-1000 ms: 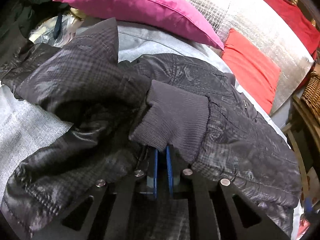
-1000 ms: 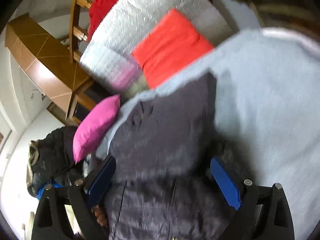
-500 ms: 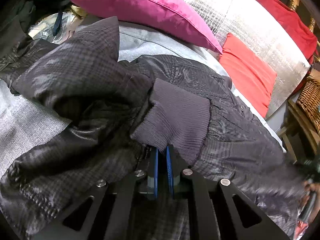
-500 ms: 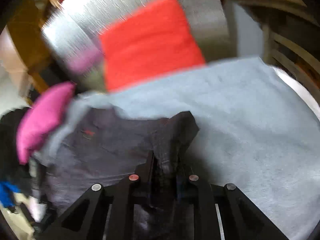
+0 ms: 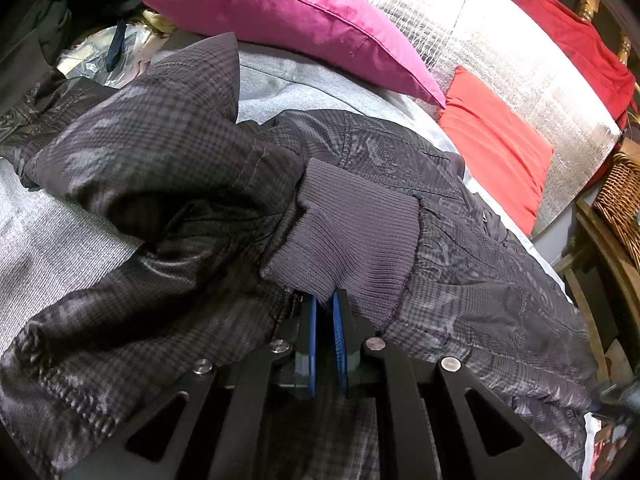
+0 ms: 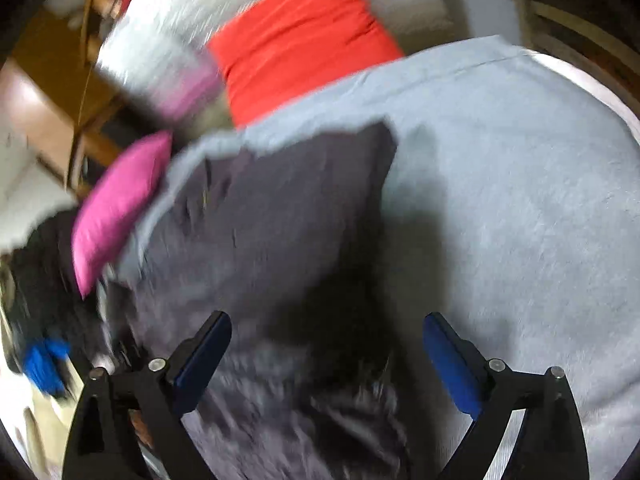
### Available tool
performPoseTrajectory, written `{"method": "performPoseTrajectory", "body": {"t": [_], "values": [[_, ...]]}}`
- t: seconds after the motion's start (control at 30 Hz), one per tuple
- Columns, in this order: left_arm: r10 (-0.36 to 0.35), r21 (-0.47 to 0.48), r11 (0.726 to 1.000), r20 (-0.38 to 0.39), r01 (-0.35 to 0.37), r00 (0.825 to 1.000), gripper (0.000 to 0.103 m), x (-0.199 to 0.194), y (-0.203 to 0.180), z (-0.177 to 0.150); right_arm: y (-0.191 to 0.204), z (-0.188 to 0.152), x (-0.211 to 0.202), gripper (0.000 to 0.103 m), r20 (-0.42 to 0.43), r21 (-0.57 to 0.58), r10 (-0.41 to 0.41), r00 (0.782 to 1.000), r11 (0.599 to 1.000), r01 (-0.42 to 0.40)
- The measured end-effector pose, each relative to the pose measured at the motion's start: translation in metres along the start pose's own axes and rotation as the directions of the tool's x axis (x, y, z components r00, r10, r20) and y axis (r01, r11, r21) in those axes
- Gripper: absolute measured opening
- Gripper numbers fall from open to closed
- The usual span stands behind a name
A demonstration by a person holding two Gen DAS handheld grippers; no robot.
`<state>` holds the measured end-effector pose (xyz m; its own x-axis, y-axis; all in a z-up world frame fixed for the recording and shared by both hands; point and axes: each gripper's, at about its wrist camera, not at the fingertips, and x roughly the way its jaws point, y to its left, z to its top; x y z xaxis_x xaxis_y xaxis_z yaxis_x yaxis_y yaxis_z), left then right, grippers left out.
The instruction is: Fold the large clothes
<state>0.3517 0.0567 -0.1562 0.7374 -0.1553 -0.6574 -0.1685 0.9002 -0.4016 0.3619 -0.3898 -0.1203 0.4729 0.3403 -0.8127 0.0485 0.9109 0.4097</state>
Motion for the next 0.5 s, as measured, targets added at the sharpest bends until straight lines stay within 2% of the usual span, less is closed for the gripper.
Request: {"method": "performPoseTrajectory", "body": {"t": [0.03, 0.07, 0.1, 0.13, 0.17, 0.23, 0.3, 0.33, 0.37, 0.43, 0.5], "values": [[-0.001, -0.001, 1.000, 0.000, 0.001, 1.000, 0.011, 0.000, 0.000, 0.000, 0.004, -0.003, 0.005, 0.039, -0.031, -0.016, -0.009, 0.999, 1.000, 0.008], [-0.003, -0.003, 1.000, 0.000, 0.003, 1.000, 0.011, 0.000, 0.001, 0.000, 0.012, -0.002, -0.002, 0.038, -0.001, -0.054, -0.035, 0.999, 0.998, 0.035], [-0.002, -0.002, 1.000, 0.000, 0.002, 1.000, 0.011, 0.000, 0.001, 0.000, 0.021, -0.001, -0.012, 0.032, 0.037, -0.090, -0.048, 0.998, 0.995, 0.051], [-0.002, 0.000, 1.000, 0.001, 0.002, 1.000, 0.011, 0.001, 0.001, 0.000, 0.024, 0.000, -0.019, 0.031, 0.071, -0.102, -0.058, 0.996, 0.993, 0.065], [-0.004, 0.000, 1.000, 0.000, 0.004, 1.000, 0.011, 0.001, 0.000, 0.000, 0.019, -0.001, -0.015, 0.031, 0.068, -0.093, -0.074, 0.995, 0.992, 0.080], [-0.007, 0.003, 1.000, -0.001, 0.007, 1.000, 0.011, 0.001, 0.000, 0.000, 0.002, -0.009, 0.012, 0.033, 0.002, -0.050, -0.094, 0.996, 0.994, 0.094], [-0.007, 0.000, 1.000, -0.002, 0.007, 1.000, 0.011, 0.002, 0.001, 0.001, -0.003, -0.011, 0.006, 0.040, 0.066, -0.005, -0.050, 0.997, 0.999, 0.051], [-0.007, 0.000, 1.000, -0.003, 0.007, 1.000, 0.011, 0.002, 0.001, 0.001, -0.006, -0.010, 0.001, 0.054, 0.078, 0.026, -0.033, 0.996, 0.999, 0.031], [-0.007, 0.000, 1.000, -0.002, 0.007, 1.000, 0.011, 0.002, 0.000, 0.001, -0.006, -0.009, -0.004, 0.059, 0.084, 0.038, -0.039, 0.996, 0.999, 0.036], [-0.008, -0.001, 1.000, -0.002, 0.008, 1.000, 0.011, 0.003, 0.000, 0.001, -0.002, -0.005, -0.019, 0.060, 0.130, 0.031, -0.104, 0.986, 0.994, 0.100], [-0.008, 0.001, 1.000, -0.002, 0.008, 1.000, 0.011, 0.003, 0.001, 0.000, 0.006, -0.001, -0.039, 0.060, 0.204, 0.039, -0.103, 0.974, 0.995, 0.097]]}}
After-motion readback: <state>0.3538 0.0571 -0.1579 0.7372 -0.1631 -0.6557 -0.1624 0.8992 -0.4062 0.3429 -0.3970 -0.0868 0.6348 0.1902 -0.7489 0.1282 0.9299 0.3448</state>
